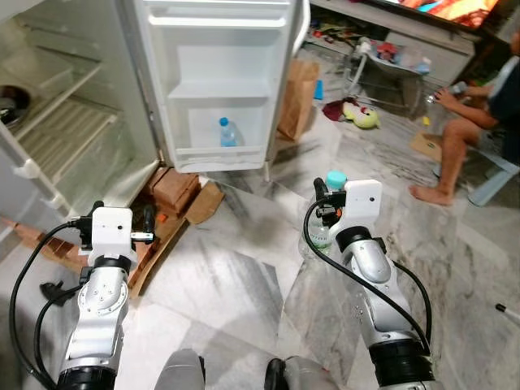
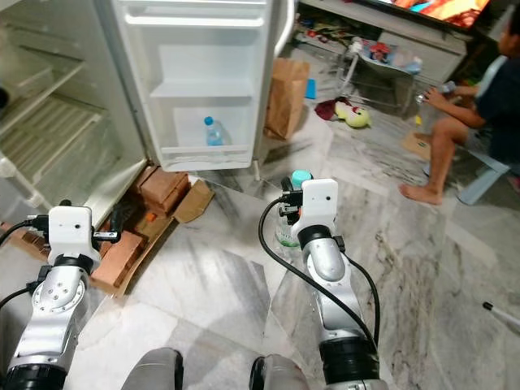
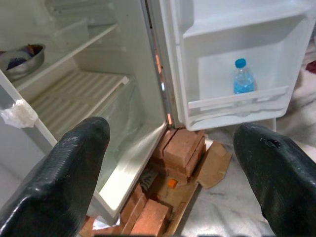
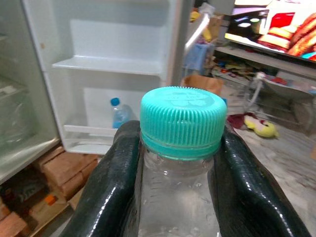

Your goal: Restocking fridge

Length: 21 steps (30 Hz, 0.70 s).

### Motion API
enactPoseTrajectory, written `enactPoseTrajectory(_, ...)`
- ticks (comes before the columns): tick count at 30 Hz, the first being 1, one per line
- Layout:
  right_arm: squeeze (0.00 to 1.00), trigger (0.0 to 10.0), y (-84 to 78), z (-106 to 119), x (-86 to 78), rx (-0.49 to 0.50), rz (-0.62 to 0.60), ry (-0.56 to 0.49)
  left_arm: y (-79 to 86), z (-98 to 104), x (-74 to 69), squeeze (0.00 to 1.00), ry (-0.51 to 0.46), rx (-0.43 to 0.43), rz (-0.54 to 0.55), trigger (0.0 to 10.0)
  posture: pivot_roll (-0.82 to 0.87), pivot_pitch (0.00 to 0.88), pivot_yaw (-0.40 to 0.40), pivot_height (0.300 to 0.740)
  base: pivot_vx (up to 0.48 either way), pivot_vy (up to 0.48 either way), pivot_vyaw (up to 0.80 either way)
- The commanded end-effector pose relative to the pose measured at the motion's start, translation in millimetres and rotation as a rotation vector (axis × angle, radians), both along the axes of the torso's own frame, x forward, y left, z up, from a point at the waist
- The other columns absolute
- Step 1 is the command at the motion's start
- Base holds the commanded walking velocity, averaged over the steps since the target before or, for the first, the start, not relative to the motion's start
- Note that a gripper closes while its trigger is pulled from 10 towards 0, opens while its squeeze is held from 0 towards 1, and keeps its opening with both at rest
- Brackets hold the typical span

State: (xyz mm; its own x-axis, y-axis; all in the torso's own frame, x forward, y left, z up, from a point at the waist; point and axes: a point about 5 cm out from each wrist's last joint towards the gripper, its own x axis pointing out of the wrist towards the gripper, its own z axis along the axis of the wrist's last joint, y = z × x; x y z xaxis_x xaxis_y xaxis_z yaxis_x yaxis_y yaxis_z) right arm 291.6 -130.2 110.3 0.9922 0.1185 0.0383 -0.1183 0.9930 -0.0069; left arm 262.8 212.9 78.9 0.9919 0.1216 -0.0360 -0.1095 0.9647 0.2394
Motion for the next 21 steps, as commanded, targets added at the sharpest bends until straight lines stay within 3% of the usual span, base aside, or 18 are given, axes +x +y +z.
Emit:
enactPoseTrajectory(1,0.00,10.0,-2.8,4.8,2.5,-0.009,-0.003,-0.026,-4.4,-0.2,1.0,0.00,-0.005,0.006,-0.029,10.0,0.03,0.121,-0.115,0.740,0.255,0.000,0.80)
enactPoseTrajectory(8,0.00,10.0,-3.4,8.4,3.0,-0.008,-0.002,-0.046,-7.2,-0.1,2.9,0.00,-0.012,-0.010,-0.049,10.0,0.02,0.117,-0.112,0.740,0.366,0.000,0.55)
enactPoseTrajectory(21,0.00,10.0,-2.5,11.9,4.3,-0.002,-0.003,-0.062,-9.5,-1.2,3.1,0.00,-0.013,0.003,-0.055,10.0,0.02,0.117,-0.114,0.740,0.480,0.000,0.00)
